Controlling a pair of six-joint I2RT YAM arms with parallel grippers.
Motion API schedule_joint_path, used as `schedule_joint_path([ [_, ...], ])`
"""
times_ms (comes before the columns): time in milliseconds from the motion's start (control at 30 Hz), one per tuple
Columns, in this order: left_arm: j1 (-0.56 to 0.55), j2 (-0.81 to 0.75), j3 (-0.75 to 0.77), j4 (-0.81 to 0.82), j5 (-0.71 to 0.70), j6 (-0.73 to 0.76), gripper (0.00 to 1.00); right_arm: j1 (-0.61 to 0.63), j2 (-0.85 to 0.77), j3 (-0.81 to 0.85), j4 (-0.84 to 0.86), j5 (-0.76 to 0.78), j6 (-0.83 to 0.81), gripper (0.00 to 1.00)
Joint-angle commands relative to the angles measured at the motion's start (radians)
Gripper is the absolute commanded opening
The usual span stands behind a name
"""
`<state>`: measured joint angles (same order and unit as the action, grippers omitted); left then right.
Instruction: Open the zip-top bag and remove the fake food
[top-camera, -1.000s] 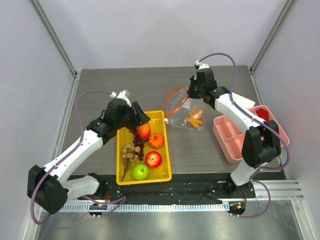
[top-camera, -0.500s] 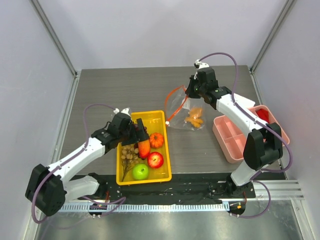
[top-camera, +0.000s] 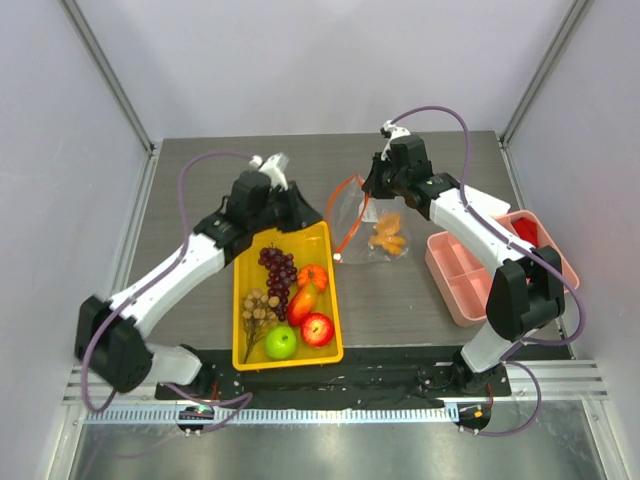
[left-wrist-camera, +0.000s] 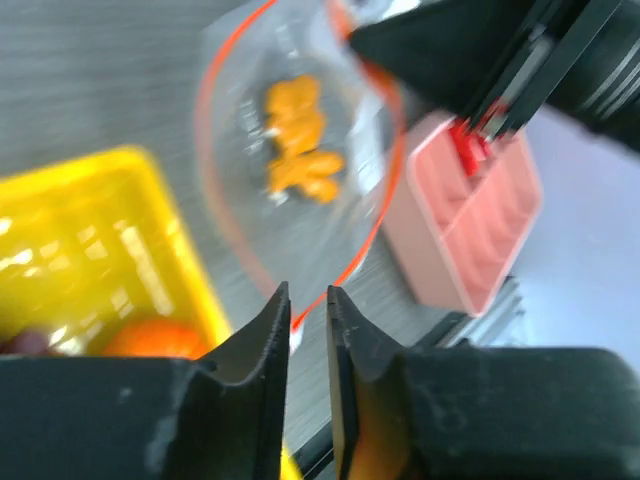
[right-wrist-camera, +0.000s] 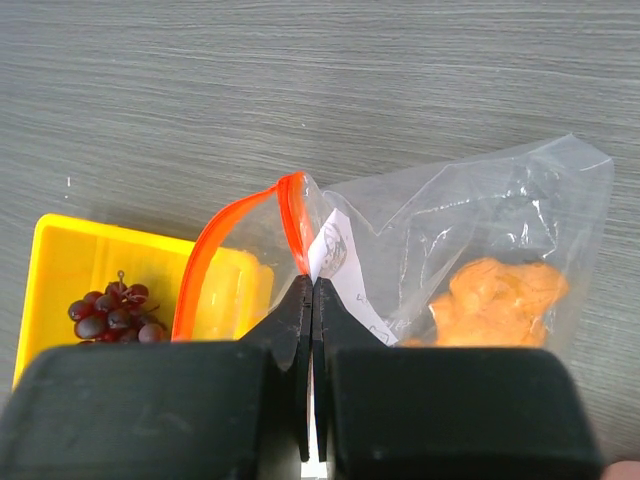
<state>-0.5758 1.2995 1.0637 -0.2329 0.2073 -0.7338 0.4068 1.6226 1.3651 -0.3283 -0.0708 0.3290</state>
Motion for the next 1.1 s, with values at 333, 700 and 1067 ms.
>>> schedule_joint_path([
  [333,-0.016,0.546,0.285,0.394,0.211,-0.162,0.03,0.007,-0.024,0.08,0.017,-0.053,0.09,0.01],
  [700,-0.09,0.581,0.168,0.573,-0.026,-0.052,0.06,0.007,0.005,0.126,0.026,-0.107,0.251,0.01],
  [1067,-0.091,0.483,0.134,0.568,-0.1,-0.292,0.0,0.007,-0.012,0.088,0.046,-0.11,0.225,0.01],
])
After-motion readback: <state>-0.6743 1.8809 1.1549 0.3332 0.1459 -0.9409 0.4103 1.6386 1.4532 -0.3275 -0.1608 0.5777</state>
